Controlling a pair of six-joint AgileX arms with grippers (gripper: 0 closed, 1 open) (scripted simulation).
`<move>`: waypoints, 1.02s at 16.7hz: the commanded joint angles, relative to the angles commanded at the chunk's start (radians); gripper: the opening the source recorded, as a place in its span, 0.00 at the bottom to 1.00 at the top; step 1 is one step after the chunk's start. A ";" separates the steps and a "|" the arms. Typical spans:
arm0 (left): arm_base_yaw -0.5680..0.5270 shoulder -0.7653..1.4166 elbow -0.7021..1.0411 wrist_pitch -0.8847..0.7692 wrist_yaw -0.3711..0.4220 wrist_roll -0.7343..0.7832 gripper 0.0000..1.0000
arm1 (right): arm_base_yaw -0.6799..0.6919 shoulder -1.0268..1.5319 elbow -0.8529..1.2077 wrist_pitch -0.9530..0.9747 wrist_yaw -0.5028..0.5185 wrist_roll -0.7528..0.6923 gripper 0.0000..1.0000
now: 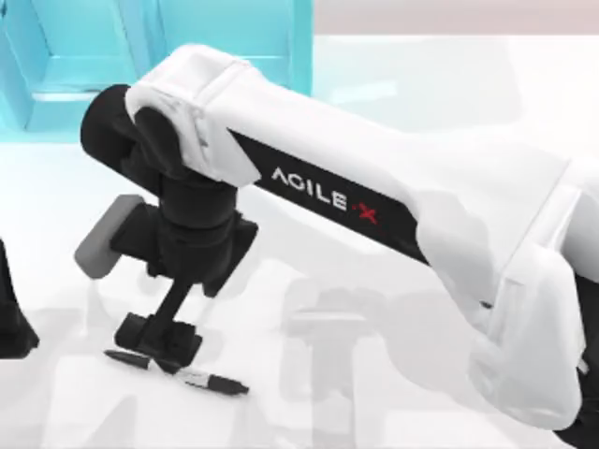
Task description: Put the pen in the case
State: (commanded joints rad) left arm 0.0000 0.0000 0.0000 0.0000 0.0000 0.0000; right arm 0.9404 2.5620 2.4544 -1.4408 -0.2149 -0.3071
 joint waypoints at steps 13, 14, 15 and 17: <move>0.000 0.000 0.000 0.000 0.000 0.000 1.00 | 0.050 0.040 -0.308 0.360 0.001 0.046 1.00; 0.000 0.000 0.000 0.000 0.000 0.000 1.00 | 0.050 0.040 -0.308 0.360 0.001 0.046 1.00; 0.000 0.000 0.000 0.000 0.000 0.000 1.00 | 0.050 0.040 -0.308 0.360 0.001 0.046 1.00; 0.000 0.000 0.000 0.000 0.000 0.000 1.00 | 0.050 0.040 -0.308 0.360 0.001 0.046 0.85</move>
State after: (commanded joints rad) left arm 0.0000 0.0000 0.0000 0.0000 0.0000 0.0000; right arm 0.9907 2.6020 2.1463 -1.0810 -0.2139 -0.2609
